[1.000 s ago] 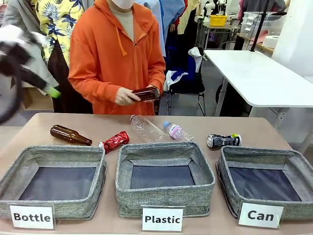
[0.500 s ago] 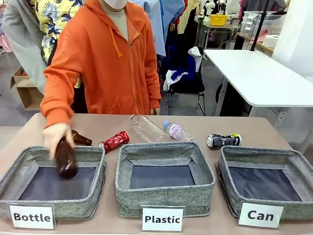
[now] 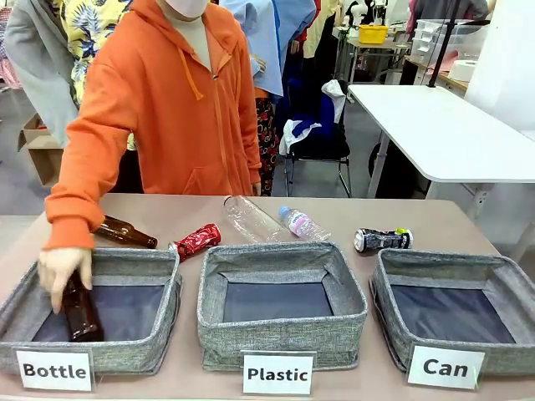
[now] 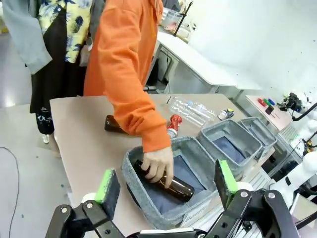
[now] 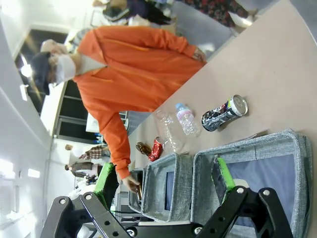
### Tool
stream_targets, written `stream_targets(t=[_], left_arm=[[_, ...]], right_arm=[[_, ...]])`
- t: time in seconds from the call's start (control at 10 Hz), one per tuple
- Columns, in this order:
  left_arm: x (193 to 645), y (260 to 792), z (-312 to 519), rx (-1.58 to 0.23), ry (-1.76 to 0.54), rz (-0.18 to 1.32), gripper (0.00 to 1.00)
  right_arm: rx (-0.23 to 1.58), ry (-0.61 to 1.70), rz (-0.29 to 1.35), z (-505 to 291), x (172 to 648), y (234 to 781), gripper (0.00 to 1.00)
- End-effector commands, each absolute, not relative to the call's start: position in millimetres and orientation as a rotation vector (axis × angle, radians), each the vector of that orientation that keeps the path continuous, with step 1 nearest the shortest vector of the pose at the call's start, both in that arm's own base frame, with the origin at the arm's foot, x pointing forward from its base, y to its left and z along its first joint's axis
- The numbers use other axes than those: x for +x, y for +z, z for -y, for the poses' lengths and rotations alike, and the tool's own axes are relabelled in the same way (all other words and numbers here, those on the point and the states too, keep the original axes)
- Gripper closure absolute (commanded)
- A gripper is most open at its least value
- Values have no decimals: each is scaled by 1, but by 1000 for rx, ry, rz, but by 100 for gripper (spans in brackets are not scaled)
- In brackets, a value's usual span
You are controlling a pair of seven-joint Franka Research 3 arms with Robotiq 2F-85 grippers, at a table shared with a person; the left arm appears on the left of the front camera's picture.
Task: Sort the can waste into the basket.
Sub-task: Pick up the can waste from the table and place it in the right Fabric basket.
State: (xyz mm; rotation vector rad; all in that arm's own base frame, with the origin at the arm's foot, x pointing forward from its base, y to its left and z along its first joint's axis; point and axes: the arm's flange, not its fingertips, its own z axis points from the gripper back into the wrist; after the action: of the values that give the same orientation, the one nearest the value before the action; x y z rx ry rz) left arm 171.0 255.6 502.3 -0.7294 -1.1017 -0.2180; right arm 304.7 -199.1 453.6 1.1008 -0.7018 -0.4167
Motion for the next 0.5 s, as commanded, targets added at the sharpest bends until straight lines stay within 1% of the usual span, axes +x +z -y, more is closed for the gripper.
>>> stream_targets(t=[0.0,0.3,0.4], left_arm=[[185,493,-245,-749,-250,1115,0],[210,507,-235,-734,-290,1050,0],[232,518,-222,-720,-344,1005,0]], right_arm=[[1112,-396,739,199,308,452,0],[1112,-396,739,199,308,452,0],[1112,-396,739,199,308,452,0]])
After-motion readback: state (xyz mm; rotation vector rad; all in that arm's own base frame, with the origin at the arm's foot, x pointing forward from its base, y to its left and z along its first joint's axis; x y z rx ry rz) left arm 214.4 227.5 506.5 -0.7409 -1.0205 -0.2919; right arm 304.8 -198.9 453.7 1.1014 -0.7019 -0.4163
